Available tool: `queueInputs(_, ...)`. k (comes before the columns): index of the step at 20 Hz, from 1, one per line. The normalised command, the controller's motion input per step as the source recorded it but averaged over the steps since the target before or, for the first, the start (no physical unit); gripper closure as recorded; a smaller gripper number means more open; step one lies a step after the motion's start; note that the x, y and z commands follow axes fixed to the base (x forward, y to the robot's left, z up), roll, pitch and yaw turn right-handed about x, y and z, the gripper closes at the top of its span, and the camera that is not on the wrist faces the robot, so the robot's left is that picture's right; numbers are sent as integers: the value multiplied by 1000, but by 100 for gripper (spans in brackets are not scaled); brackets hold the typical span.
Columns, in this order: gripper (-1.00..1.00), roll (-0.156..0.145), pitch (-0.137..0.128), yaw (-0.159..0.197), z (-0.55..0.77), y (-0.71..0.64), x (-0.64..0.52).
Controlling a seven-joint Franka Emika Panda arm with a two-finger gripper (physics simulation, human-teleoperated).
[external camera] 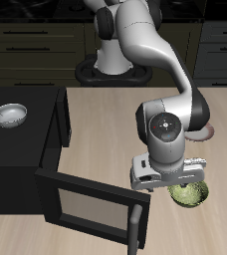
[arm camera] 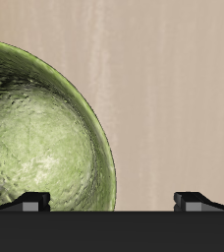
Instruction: Place the green bowl on the plate
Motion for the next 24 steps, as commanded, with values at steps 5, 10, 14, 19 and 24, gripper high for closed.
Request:
queueInputs(5, 100, 27, 13, -27, -124, 3, -146)
queueInputs(10, 100, 16, 2, 10, 7, 30, -120)
queueInputs(14, 100, 9, -1, 7, 52, 6, -65)
queueInputs(19, 100, 16, 3, -3, 81, 1, -72)
queueInputs(24, 100, 16, -8, -34, 253, -58, -159)
